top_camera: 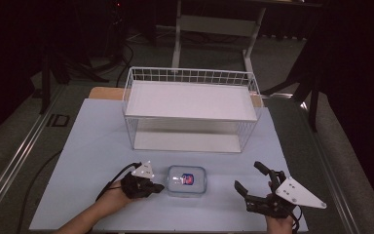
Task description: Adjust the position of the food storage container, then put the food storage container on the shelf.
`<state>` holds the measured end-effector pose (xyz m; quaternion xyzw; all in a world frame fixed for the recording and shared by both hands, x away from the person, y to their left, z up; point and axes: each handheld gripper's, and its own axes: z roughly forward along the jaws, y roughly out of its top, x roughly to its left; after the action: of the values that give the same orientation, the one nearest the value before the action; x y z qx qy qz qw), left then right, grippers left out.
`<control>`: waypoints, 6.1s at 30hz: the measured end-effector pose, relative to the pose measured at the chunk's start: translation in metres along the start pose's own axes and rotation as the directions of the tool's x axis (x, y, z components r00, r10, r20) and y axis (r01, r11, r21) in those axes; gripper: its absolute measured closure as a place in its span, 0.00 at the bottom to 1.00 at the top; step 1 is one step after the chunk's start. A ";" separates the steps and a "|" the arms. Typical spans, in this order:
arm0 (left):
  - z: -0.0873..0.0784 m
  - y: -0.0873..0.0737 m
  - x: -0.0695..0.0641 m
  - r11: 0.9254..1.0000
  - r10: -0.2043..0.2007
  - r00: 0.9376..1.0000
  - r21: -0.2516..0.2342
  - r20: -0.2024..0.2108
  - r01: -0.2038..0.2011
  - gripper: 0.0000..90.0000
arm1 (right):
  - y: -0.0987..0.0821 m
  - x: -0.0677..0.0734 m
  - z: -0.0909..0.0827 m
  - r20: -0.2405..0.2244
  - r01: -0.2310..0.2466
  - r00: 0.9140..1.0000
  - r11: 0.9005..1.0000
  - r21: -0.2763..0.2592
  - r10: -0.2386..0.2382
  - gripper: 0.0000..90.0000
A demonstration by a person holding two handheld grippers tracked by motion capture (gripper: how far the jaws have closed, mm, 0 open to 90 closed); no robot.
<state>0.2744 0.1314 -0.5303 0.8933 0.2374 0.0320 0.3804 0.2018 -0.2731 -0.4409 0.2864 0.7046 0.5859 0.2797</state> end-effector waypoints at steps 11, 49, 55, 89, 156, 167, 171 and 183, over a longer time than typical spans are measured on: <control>0.006 0.009 0.009 0.999 -0.045 0.999 -0.027 -0.018 0.045 1.00 | 0.000 0.000 0.001 -0.015 -0.003 1.000 1.000 0.003 0.003 0.17; 0.036 0.033 -0.006 0.999 -0.003 0.998 -0.045 0.066 0.006 1.00 | -0.004 0.000 0.002 -0.046 -0.011 0.999 1.000 0.030 0.012 0.17; 0.012 0.027 -0.007 0.994 -0.038 0.999 -0.103 0.024 0.040 0.78 | -0.003 0.002 0.004 -0.062 -0.024 0.998 0.999 0.036 0.027 0.18; -0.037 0.069 -0.014 0.933 -0.220 0.972 -0.275 0.077 0.233 0.02 | 0.008 -0.009 0.049 -0.020 -0.123 0.990 0.931 0.344 0.139 0.13; 0.043 0.050 -0.026 0.697 -0.694 0.704 -0.100 0.153 0.710 0.53 | -0.065 -0.025 0.098 0.146 -0.672 0.629 0.439 0.596 0.763 0.47; 0.032 0.065 -0.026 0.743 -0.650 0.756 -0.141 0.080 0.654 0.56 | -0.056 -0.024 0.103 0.142 -0.673 0.649 0.478 0.565 0.747 0.46; 0.024 0.071 -0.019 0.743 -0.640 0.765 -0.197 0.068 0.639 0.56 | -0.049 -0.028 0.111 0.127 -0.676 0.654 0.500 0.541 0.746 0.46; 0.003 0.087 0.018 0.729 -0.604 0.796 -0.377 0.039 0.571 0.56 | -0.012 -0.041 0.152 0.080 -0.650 0.712 0.612 0.451 0.697 0.46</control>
<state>0.3262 0.0857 -0.4745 0.6817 0.5134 -0.0075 0.5212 0.3391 -0.2036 -0.4737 0.5556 0.6731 0.4828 -0.0719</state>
